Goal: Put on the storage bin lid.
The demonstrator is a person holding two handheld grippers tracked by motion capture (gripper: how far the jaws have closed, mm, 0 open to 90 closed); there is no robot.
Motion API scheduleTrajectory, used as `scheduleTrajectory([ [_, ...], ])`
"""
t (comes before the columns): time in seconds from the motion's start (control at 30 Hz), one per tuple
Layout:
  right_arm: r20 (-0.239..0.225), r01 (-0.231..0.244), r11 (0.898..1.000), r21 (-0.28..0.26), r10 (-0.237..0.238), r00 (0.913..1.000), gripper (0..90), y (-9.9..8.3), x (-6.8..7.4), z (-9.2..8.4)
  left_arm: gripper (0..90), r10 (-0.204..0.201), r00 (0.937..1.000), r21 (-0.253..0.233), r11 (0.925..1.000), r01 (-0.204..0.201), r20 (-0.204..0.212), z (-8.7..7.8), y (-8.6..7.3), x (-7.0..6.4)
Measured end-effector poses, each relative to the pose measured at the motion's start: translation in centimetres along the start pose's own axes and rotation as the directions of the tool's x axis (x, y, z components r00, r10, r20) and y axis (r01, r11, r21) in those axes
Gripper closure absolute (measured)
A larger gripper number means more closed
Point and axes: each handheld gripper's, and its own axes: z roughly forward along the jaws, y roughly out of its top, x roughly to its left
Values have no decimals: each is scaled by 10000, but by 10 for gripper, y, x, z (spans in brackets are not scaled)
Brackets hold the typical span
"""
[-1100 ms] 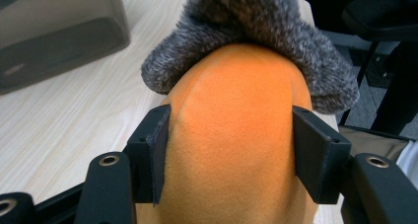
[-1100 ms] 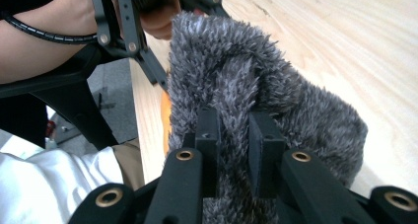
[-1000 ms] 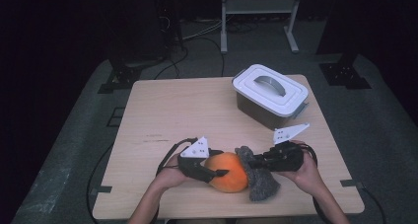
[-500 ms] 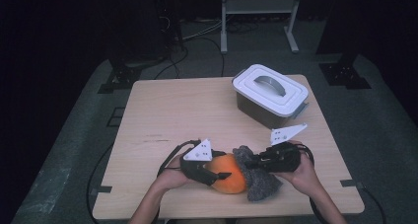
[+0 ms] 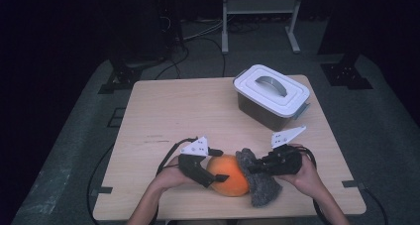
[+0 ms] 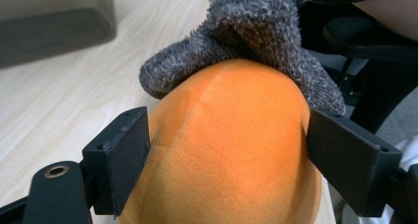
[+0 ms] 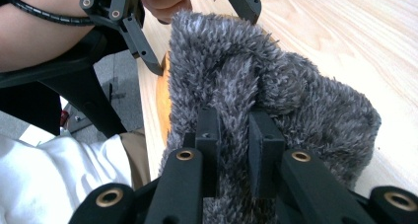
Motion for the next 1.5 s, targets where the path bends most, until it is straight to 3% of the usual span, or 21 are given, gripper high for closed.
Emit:
scheduleTrajectory([
  [0.1, -149, -61, 9998, 169, 64, 9999, 769, -3, -3, 1, 310, 330, 9994, 67, 9994, -330, -72, -1, -1, -3],
  [0.27, 5, -132, 9994, 331, 132, 9999, 769, -6, -6, -4, 401, 473, 9983, -26, 9989, -474, -333, -5, 3, -4],
  [0.4, 216, -148, 9995, 293, 142, 9997, 769, -5, -7, -10, 414, 535, 9975, -136, 9984, -542, -469, -8, 7, -6],
  [0.6, 528, 367, 9980, -519, -340, 9980, 769, 10, 8, -13, 417, 813, 9932, -51, 9966, -820, -831, -9, 14, -12],
  [0.7, 554, 469, 9988, -134, -461, 9974, 768, 11, 10, -5, 405, 838, 9934, 92, 9965, -833, -784, -7, 12, -11],
  [0.87, 317, 268, 9993, 254, -276, 9991, 769, 3, 4, 2, 260, 530, 9976, 31, 9986, -529, -452, -4, 9, -7],
  [0.97, 210, 248, 9987, 451, -257, 9994, 769, 1, 2, 2, 136, 153, 9979, 148, 9998, -144, -631, -4, 7, -2],
  [1.13, 35, 94, 9983, 578, -96, 9999, 768, -5, -4, -2, 92, -605, 9979, 10, 9982, 605, -229, -3, -2, 7],
  [1.23, -56, 63, 9974, 720, -59, 10000, 768, -7, -6, -3, 131, -916, 9956, -155, 9956, 919, 195, 1, -8, 10],
  [1.4, -169, -165, 9933, 1148, 185, 9997, 768, -13, -14, -6, 316, -614, 9981, -133, 9980, 614, 20, -3, -6, 7],
  [1.5, -288, -283, 9960, 846, 308, 9991, 768, -13, -15, -11, 353, -497, 9988, -261, 9984, 497, -10, -5, -3, 5],
])
